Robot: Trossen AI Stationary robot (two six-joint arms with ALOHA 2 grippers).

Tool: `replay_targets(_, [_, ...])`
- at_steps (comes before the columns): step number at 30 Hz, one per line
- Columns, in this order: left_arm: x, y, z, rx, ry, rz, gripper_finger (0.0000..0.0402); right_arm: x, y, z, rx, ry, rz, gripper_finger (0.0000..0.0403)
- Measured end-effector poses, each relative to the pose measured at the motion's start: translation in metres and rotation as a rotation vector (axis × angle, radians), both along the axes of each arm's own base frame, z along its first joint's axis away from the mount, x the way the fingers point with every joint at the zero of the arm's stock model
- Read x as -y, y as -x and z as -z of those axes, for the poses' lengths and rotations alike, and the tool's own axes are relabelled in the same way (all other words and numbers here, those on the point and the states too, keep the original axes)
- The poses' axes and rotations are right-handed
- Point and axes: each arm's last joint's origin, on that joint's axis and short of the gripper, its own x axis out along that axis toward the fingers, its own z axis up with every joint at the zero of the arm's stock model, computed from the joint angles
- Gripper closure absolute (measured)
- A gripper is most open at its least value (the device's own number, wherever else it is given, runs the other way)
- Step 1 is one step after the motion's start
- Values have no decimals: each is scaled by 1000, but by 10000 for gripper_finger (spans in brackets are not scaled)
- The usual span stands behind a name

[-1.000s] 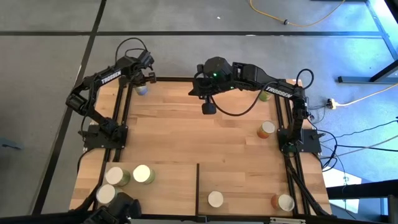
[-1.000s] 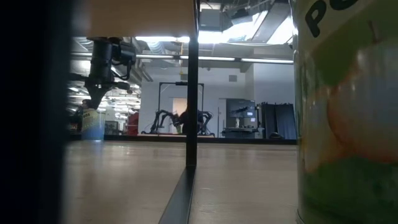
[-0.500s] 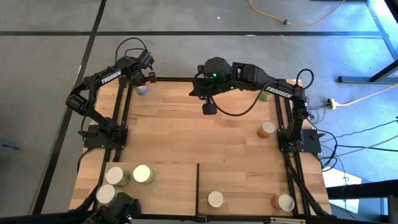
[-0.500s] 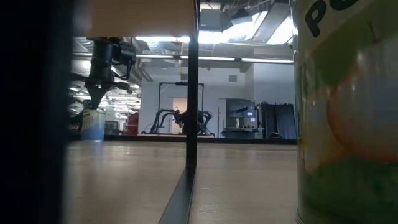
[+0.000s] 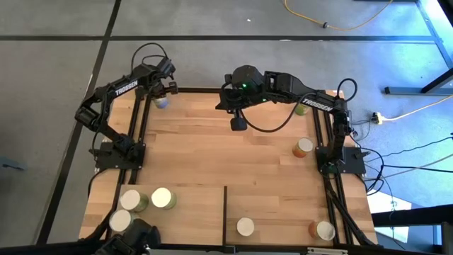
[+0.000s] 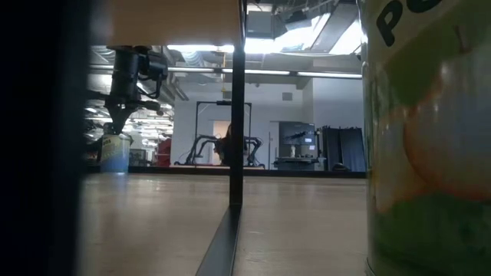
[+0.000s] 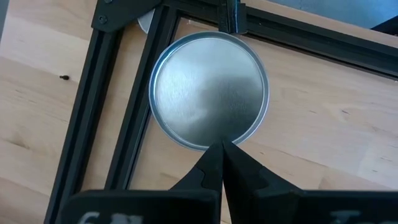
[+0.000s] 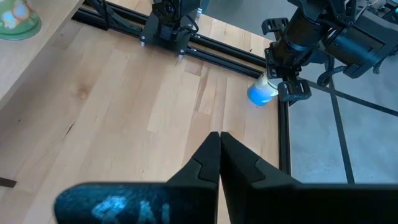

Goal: Pick and place cans onto a shelf
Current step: Put the canned peas on the shelf

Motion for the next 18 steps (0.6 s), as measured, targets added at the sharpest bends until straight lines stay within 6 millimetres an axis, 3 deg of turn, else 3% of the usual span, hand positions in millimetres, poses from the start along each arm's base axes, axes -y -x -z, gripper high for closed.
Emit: replay_targets(18, [5, 2, 1, -2, 54, -11, 402, 0, 0, 0, -3, 15, -12, 393])
